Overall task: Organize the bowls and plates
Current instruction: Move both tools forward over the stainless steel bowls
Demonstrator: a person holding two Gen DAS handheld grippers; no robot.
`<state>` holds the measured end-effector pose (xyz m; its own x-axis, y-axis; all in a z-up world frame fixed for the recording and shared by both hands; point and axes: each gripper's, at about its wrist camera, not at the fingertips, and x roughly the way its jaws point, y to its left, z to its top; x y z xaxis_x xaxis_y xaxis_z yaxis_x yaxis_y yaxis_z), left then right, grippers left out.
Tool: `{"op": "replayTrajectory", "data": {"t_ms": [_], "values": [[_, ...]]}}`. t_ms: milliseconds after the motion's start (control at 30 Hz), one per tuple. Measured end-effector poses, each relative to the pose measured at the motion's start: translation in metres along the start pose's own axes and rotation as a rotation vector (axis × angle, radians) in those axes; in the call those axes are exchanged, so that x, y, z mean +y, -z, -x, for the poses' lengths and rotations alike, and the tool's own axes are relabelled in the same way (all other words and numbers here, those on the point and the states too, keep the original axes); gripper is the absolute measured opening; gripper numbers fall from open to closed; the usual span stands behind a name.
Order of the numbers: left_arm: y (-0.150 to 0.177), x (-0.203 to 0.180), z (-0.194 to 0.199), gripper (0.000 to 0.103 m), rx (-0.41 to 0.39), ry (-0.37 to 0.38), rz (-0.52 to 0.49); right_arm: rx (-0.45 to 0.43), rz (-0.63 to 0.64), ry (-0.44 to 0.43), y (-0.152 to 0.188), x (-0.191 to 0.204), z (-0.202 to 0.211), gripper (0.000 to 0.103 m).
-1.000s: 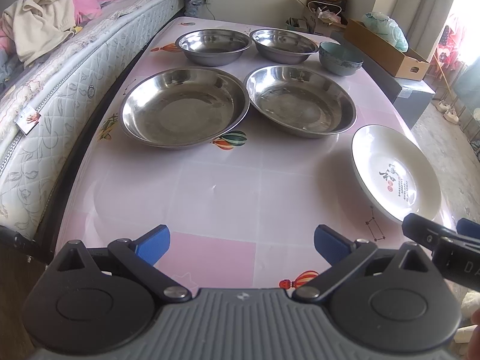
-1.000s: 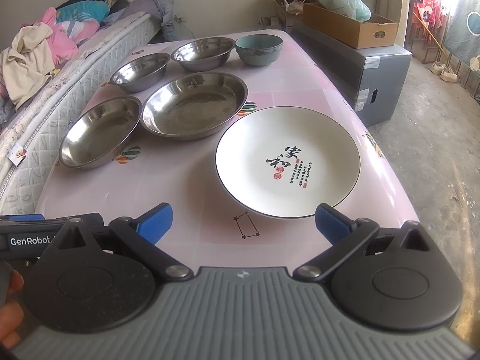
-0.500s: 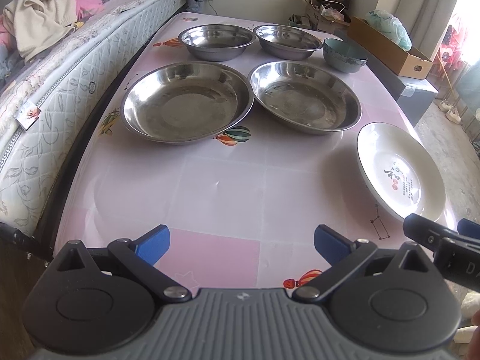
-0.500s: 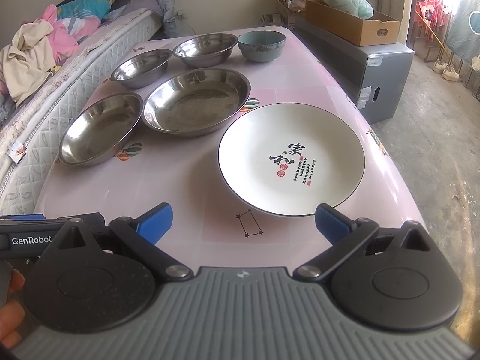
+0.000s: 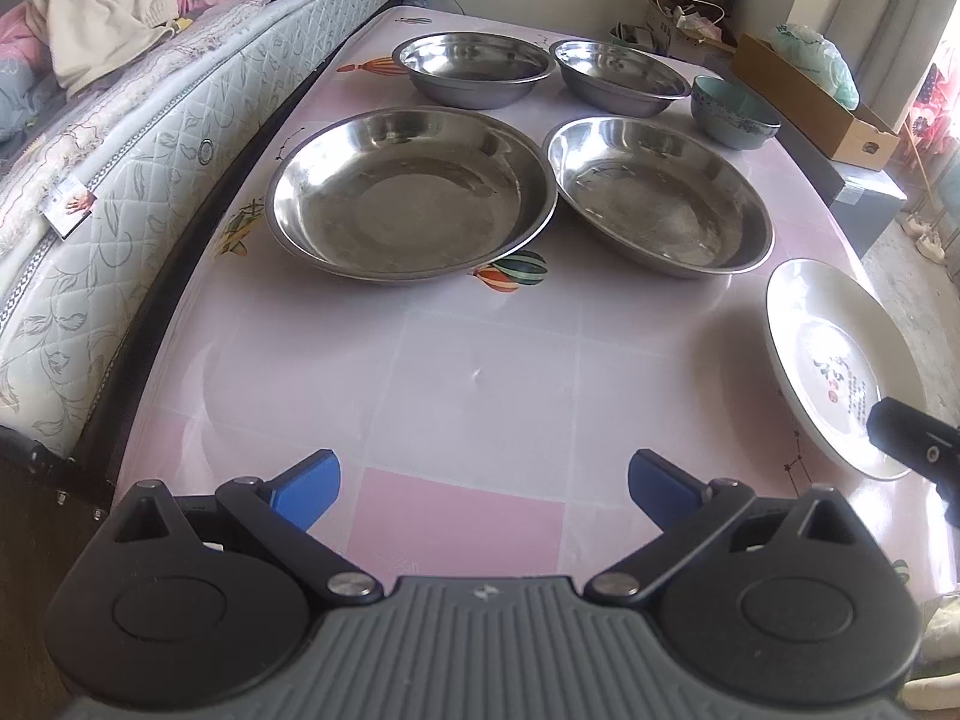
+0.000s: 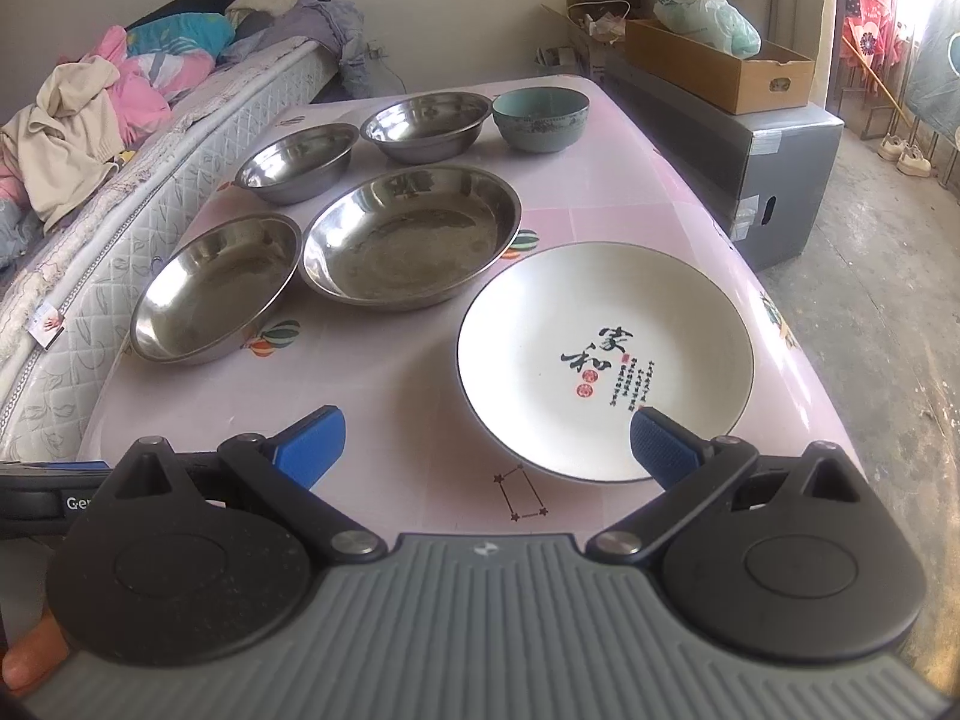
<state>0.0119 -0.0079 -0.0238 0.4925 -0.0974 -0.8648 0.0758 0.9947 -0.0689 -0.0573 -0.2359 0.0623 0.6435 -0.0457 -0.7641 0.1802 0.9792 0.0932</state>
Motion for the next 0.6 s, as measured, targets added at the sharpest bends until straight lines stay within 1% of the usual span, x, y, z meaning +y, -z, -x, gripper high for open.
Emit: {"op": "replayTrajectory", "data": {"t_ms": [100,200,300,367,433,533,600], "values": [[-0.009,0.010,0.001,0.103,-0.019,-0.016,0.027,-0.018,0.027,-0.020,-0.011,0.003,-0.002,0.102],[-0.020,0.024,0.004,0.103,-0.053,-0.032,0.059,-0.040,0.069,-0.001,-0.023,0.007,-0.005,0.102],[-0.032,0.040,0.008,0.103,-0.092,-0.048,0.090,-0.093,0.165,0.027,-0.037,0.014,-0.008,0.102],[-0.040,0.048,0.010,0.103,-0.114,-0.062,0.104,-0.108,0.245,0.041,-0.049,0.020,-0.012,0.102],[-0.050,0.057,0.010,0.103,-0.132,-0.073,0.116,-0.121,0.292,0.039,-0.058,0.023,-0.014,0.102],[-0.065,0.064,0.009,0.103,-0.158,-0.095,0.124,-0.141,0.309,0.001,-0.077,0.021,-0.018,0.102],[-0.076,0.068,0.007,0.103,-0.174,-0.103,0.116,-0.162,0.279,-0.065,-0.092,0.014,-0.020,0.102]]}}
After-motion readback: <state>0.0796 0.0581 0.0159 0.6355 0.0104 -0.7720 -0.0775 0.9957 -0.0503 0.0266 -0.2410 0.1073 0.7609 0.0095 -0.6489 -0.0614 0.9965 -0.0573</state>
